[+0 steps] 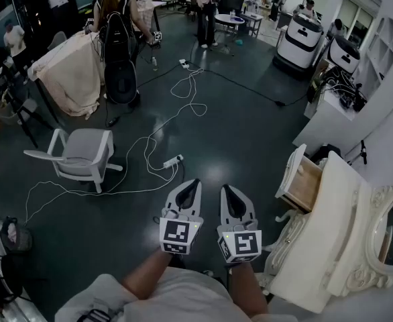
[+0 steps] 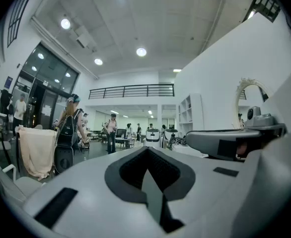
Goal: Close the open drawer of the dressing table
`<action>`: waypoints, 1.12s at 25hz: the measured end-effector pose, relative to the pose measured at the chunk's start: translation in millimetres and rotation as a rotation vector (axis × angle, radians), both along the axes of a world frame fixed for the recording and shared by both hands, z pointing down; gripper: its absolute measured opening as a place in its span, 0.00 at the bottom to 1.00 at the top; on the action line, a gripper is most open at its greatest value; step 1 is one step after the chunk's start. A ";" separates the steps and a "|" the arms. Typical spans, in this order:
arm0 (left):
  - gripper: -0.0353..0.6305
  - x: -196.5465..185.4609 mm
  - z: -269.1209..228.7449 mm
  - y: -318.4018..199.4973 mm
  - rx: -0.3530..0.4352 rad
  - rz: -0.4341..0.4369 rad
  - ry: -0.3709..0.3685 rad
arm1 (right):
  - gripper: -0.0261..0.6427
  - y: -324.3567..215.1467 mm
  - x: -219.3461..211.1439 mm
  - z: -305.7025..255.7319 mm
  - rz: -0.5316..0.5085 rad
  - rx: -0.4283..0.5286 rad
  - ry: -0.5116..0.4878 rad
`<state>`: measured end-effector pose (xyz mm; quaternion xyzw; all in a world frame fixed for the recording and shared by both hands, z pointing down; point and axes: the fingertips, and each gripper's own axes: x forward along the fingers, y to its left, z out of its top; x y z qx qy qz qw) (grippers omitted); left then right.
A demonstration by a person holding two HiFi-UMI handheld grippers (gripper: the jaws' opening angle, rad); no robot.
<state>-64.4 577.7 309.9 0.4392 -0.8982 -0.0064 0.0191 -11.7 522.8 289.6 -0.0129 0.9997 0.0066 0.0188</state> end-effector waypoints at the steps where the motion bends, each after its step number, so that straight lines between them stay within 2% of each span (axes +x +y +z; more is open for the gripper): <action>1: 0.06 -3.7 0.1 -1.3 -0.001 0.003 -0.002 | 0.06 -1.2 -3.8 0.1 0.002 -0.001 -0.002; 11: 0.06 -55.1 2.4 -1.2 -0.013 0.047 -0.007 | 0.06 -2.6 -52.2 -2.4 0.053 -0.032 -0.043; 18: 0.06 -90.9 10.3 -1.8 -0.010 0.091 0.018 | 0.06 -10.6 -78.5 8.7 0.130 -0.021 -0.017; 22: 0.06 -99.6 15.4 -11.8 -0.013 0.120 0.039 | 0.06 -23.7 -87.2 12.7 0.159 -0.036 -0.005; 28: 0.06 -124.1 20.9 -42.9 0.000 0.124 0.033 | 0.06 -51.1 -115.6 18.8 0.143 -0.032 -0.013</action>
